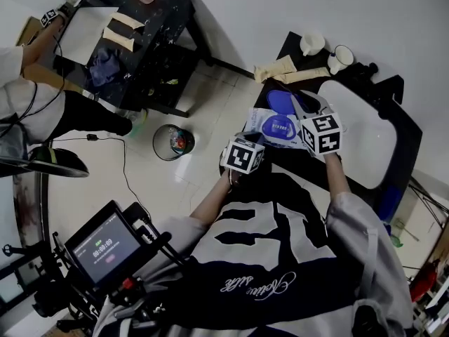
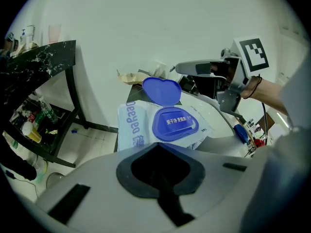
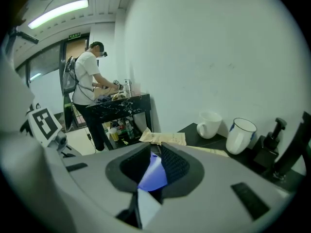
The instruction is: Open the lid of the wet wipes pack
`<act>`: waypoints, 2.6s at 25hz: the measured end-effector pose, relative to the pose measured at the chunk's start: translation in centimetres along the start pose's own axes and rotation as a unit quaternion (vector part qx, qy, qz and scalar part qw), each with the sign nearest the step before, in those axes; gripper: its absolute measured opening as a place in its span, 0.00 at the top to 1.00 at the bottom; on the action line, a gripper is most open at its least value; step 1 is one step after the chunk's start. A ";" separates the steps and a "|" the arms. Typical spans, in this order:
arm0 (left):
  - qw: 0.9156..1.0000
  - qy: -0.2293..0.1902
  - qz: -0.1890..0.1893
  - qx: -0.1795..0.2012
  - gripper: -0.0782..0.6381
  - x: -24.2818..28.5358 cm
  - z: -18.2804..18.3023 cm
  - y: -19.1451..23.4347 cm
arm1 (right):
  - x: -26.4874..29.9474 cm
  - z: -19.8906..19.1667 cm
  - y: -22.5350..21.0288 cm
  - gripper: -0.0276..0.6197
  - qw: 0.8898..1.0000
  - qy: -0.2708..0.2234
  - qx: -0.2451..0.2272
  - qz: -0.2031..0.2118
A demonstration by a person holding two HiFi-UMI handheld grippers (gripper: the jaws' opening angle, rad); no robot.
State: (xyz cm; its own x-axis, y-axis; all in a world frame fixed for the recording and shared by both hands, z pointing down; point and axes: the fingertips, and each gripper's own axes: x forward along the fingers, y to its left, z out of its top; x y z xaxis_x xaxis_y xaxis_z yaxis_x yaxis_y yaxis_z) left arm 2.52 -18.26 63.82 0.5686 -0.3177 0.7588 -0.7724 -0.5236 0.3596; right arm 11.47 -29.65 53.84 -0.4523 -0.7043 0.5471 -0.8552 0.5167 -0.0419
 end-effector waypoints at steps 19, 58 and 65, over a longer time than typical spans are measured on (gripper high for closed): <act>0.983 -0.124 -0.128 -0.049 0.89 -7.6 4.3 -3.7 | -9.0 -4.6 8.1 0.86 0.983 -0.062 0.169 -0.045; 0.959 -0.211 -0.145 -0.118 0.89 -19.4 -11.8 -21.0 | -31.9 -14.0 22.6 0.96 0.981 -0.101 0.161 -0.030; 0.963 -0.218 -0.120 -0.107 0.89 -22.7 -16.3 -24.7 | -36.3 -16.6 26.1 0.96 0.977 -0.107 0.182 -0.006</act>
State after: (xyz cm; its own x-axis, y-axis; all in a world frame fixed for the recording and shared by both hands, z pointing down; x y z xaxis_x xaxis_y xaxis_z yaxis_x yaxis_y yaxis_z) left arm 4.06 14.74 46.58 0.7666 -0.5343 0.3561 -0.6180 -0.4633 0.6351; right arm 9.79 17.50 46.76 -0.4513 -0.8149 0.3637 -0.8764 0.3280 -0.3526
